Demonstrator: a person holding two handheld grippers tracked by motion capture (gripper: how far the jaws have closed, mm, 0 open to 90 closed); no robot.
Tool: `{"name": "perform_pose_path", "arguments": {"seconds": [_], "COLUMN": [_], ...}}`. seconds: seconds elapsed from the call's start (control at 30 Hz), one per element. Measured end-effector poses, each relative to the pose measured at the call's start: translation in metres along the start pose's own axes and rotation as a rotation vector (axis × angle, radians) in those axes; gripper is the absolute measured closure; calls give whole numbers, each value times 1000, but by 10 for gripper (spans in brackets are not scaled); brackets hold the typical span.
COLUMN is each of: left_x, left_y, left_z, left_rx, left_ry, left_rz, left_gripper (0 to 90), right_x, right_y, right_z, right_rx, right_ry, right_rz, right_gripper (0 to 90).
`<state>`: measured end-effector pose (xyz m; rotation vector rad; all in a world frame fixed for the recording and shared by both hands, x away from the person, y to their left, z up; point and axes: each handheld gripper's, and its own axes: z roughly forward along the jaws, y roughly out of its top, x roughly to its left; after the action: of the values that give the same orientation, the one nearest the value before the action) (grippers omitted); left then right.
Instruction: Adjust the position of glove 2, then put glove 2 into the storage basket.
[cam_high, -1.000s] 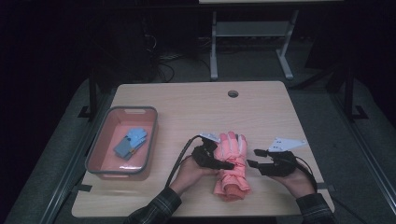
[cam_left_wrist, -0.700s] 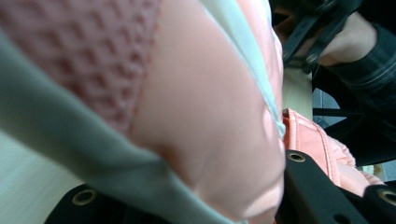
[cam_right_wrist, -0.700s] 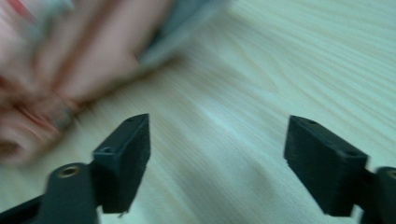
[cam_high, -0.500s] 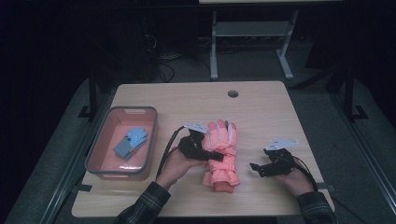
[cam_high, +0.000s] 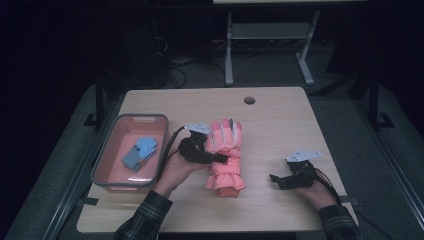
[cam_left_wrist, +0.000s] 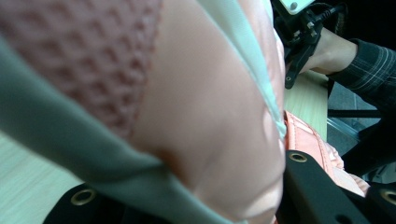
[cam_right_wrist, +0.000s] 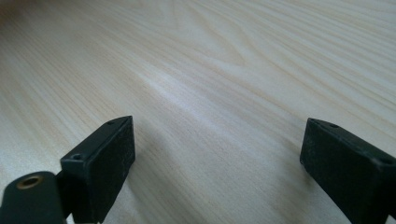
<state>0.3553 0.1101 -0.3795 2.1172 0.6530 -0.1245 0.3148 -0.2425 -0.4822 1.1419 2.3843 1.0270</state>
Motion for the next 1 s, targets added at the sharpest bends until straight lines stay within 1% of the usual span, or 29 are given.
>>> {"name": "perform_pose_path", "arguments": {"seconds": [0.07,0.27,0.37,0.47,0.7,0.93,1.0], "left_x": [3,8,11,15,23,32,35], "left_y": [1,2,4,5,8,7,6], "left_z": [-7,-29,-39,-50,-74,-104,-114], "left_rx": [-11,-28,-35,-37,-66,-82,-91], "left_ry": [9,52,58,79,110,150,161], "left_rz": [-11,-18,-22,-27,-44,-56,-67], "left_gripper": [683,682,682,682,683,682,682], "right_x": [0,0,0,0,0,0,1], "right_y": [0,0,0,0,0,0,0], "right_z": [0,0,0,0,0,0,0], "right_rx": [1,2,2,1,3,2,1], "right_ry": [-1,-1,-1,-3,-3,-4,-5], "right_rz": [3,5,6,8,10,10,15], "right_gripper": [98,97,97,97,97,97,97]}}
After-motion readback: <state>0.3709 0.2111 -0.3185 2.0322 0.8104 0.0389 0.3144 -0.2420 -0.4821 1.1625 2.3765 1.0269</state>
